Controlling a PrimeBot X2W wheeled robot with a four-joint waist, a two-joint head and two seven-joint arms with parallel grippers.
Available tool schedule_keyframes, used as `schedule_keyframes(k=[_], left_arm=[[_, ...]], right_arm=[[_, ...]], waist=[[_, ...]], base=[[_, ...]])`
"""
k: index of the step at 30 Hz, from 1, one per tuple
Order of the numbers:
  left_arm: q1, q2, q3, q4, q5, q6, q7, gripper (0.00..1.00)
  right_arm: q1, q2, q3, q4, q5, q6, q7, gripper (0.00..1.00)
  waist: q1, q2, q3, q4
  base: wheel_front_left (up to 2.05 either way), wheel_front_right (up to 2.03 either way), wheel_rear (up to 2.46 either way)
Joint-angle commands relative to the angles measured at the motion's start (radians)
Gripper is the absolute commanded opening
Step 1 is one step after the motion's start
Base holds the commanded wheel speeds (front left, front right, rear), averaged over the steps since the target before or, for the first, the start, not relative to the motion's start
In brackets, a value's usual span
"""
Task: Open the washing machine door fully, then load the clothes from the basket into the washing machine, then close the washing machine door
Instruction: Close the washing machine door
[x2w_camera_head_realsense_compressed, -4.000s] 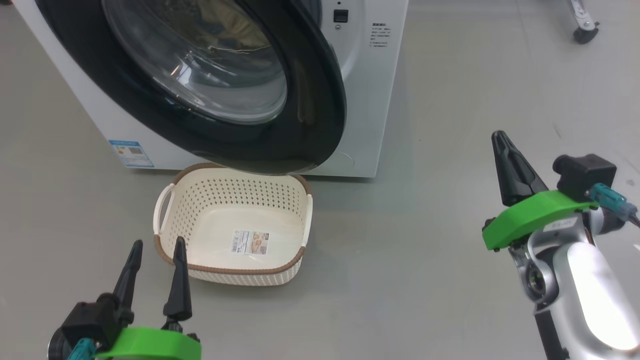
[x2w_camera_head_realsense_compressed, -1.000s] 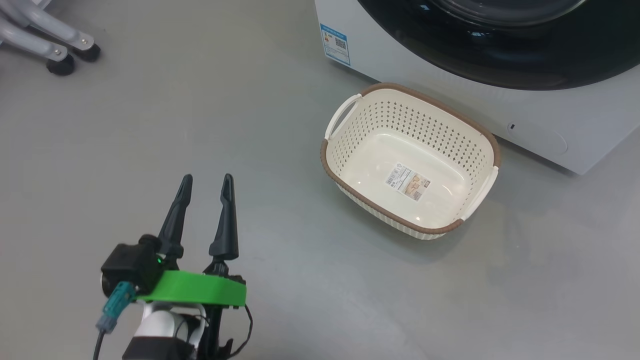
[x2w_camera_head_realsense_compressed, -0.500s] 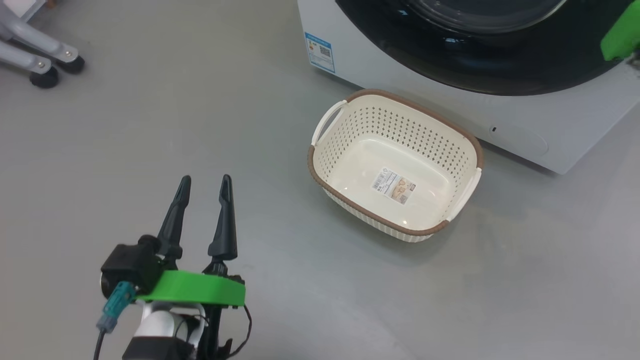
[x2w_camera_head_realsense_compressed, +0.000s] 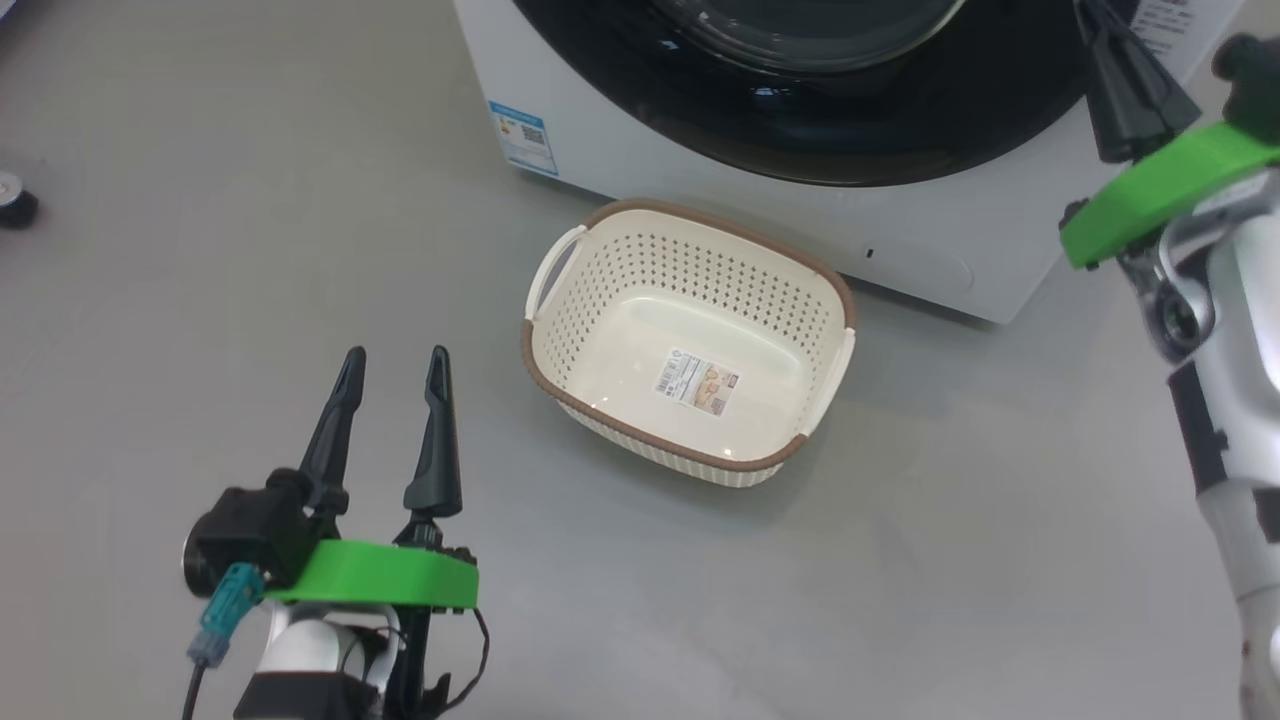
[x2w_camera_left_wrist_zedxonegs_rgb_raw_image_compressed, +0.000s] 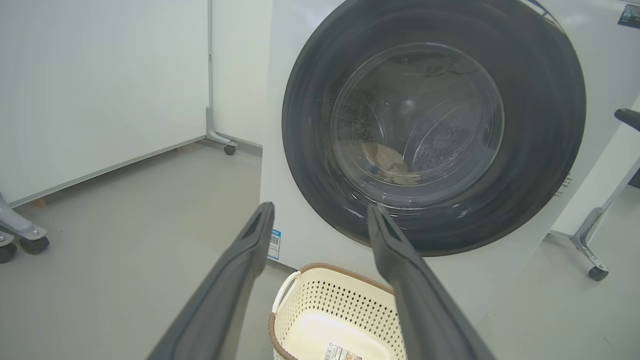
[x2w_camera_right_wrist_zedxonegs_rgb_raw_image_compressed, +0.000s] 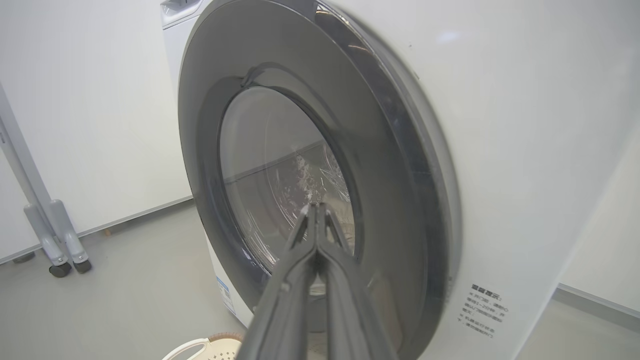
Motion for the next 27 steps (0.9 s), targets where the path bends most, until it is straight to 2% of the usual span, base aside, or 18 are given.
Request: schedule_keyframes(k=[1,4,6,7,15,27], left_arm=[[-0.018,0.014,0.039,-0.03,0.013,-0.001,-0.011,1.0],[-0.017,0.018,0.043,-0.025,0.018,-0.002,-0.011,1.0],[-0.017,0.023,0.043,-0.02,0.02,-0.003,-0.011,1.0],[-0.017,0.026,0.042,-0.017,0.02,-0.003,-0.011,1.0],[-0.014,0.047,0.033,0.008,0.018,-0.005,-0.011,1.0],[0.021,0.074,0.041,0.016,0.0,0.014,0.009,1.0]], right_arm=[[0.015,0.01,-0.001,-0.056,0.008,-0.004,-0.008,0.42],[0.119,0.023,-0.033,-0.17,0.005,-0.004,0.005,0.82],[0.187,0.036,-0.052,-0.239,-0.002,-0.004,0.024,0.96],[0.218,0.043,-0.06,-0.271,-0.006,-0.004,0.035,1.0],[0.417,0.11,-0.11,-0.463,-0.027,-0.004,0.111,1.0],[0.651,0.156,-0.145,-0.587,-0.028,-0.004,0.134,1.0]], waist=[[0.0,0.0,-0.013,-0.027],[0.0,0.0,-0.024,-0.063],[0.0,0.0,-0.033,-0.088],[0.0,0.0,-0.038,-0.1],[0.0,0.0,-0.074,-0.192],[0.0,0.0,-0.132,-0.327]], base=[[0.0,0.0,0.0],[0.0,0.0,0.0],[0.0,0.0,0.0],[0.0,0.0,0.0],[0.0,0.0,0.0],[0.0,0.0,0.0]])
